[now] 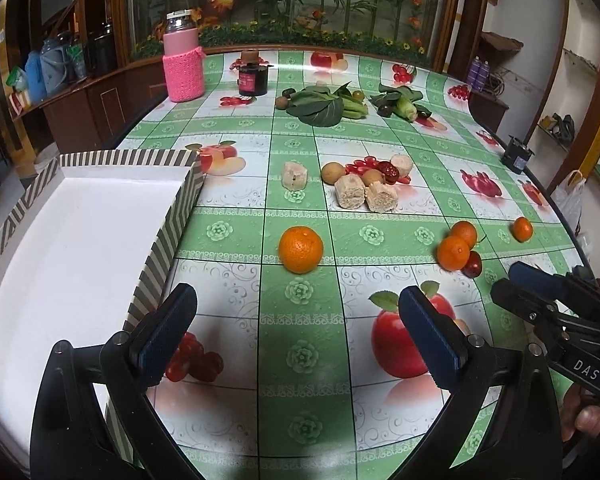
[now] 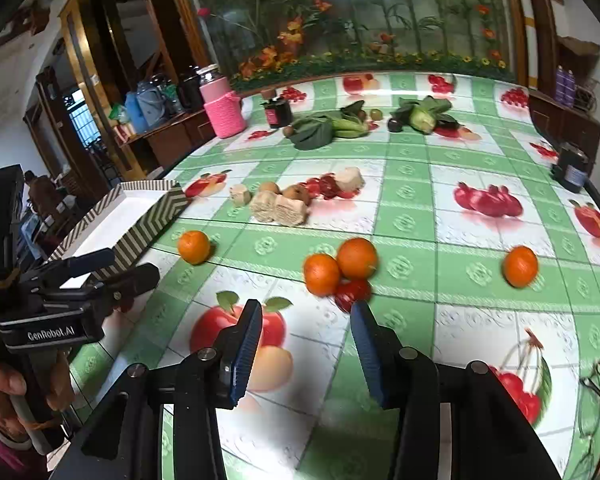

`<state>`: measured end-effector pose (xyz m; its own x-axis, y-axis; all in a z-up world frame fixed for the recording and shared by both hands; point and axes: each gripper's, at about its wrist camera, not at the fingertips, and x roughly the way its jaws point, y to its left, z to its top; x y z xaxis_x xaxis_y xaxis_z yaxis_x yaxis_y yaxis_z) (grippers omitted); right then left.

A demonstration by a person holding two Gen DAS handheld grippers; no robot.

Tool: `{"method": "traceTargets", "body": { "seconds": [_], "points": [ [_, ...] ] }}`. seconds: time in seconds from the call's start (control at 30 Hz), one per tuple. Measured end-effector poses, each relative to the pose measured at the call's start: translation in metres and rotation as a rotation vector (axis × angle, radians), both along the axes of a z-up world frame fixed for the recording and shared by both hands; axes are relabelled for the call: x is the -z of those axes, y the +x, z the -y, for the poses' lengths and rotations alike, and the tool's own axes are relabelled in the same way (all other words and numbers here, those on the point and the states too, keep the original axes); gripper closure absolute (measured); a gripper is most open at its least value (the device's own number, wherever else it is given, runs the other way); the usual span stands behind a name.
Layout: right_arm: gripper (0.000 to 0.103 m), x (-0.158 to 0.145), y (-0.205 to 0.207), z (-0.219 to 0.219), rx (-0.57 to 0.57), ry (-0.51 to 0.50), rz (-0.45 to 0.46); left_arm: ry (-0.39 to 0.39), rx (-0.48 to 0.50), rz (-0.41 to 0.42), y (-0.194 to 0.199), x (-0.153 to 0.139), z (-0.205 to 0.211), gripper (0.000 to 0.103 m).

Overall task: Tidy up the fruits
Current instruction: 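Move the left tool toward one orange while the right tool approaches another orange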

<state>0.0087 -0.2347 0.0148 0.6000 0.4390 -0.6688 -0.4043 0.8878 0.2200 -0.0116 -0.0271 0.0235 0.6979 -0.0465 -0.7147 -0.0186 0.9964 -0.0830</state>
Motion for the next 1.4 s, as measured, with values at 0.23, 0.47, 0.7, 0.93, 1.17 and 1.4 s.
{"method": "traceTargets", "body": {
  "seconds": [0.23,0.47,0.7,0.93,1.17,1.4],
  "points": [
    [0.059,0.004,0.02,-0.016,-0.044,-0.011,-0.026,-0.008,-0.002,-0.006,0.001,0.001,-0.004,0.001],
    [0.059,0.01,0.037,-0.024,-0.07,0.039,-0.063,0.002,-0.025,-0.01,0.002,0.001,-0.013,0.001],
    [0.059,0.004,0.022,-0.023,-0.091,0.015,-0.046,0.005,-0.033,-0.025,0.006,0.005,-0.015,0.001],
    [0.059,0.009,0.027,-0.029,-0.097,-0.029,-0.046,0.02,-0.028,-0.034,0.011,0.007,-0.01,0.001],
    [0.059,0.015,0.04,-0.043,-0.1,-0.105,-0.045,0.03,-0.032,-0.028,0.018,0.006,-0.01,0.001],
    [0.061,0.023,0.045,-0.045,-0.106,-0.101,-0.065,0.051,-0.041,-0.044,0.029,0.009,-0.008,0.001]
  ]
}}
